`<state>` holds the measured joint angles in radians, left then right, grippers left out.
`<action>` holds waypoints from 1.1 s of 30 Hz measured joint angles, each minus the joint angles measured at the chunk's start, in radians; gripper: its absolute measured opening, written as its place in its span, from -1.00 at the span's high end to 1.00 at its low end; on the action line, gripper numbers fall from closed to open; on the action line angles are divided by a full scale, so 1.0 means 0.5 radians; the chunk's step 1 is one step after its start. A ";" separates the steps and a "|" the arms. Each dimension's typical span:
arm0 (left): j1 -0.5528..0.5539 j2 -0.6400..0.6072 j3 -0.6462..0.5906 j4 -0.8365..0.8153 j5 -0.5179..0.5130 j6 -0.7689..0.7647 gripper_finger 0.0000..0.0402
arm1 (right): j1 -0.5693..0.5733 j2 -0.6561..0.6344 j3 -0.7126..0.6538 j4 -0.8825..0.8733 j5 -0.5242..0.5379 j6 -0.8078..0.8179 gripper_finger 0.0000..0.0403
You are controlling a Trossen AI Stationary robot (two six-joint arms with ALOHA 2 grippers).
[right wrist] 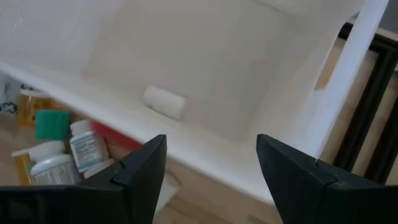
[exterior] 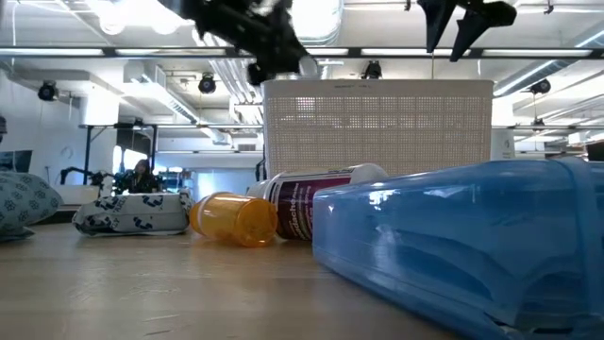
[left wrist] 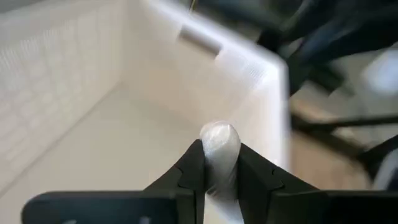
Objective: Pick & place medical supplies in basket/bin
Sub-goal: Put the white roll gauze into the bin, then put the white medicine bottle into the bin
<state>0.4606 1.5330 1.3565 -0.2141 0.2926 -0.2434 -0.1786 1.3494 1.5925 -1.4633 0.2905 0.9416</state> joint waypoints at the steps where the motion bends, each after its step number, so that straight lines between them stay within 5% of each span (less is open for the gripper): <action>1: 0.013 0.099 0.130 -0.122 0.003 0.068 0.72 | 0.013 -0.004 0.000 0.000 0.003 0.010 -0.22; 7: -0.005 0.563 0.880 -0.935 -0.162 0.451 0.30 | 0.081 -0.011 0.000 -0.001 0.091 0.031 -0.27; 14: -0.081 0.706 1.470 -1.560 -0.753 0.717 -0.17 | 0.118 -0.011 -0.002 -0.001 0.167 -0.009 -0.28; 24: -0.127 0.601 1.480 -1.542 -0.972 0.836 -0.34 | 0.201 -0.016 -0.006 -0.046 0.150 -0.339 -0.27; 33: -0.373 0.274 1.130 -1.383 -0.976 0.753 -0.34 | 0.869 -0.020 -0.006 -0.051 -0.051 -0.057 -0.22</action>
<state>0.2740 1.6698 1.9214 -0.9057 -0.1953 0.1333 0.2560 1.3394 1.5893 -1.4889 0.2648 0.9129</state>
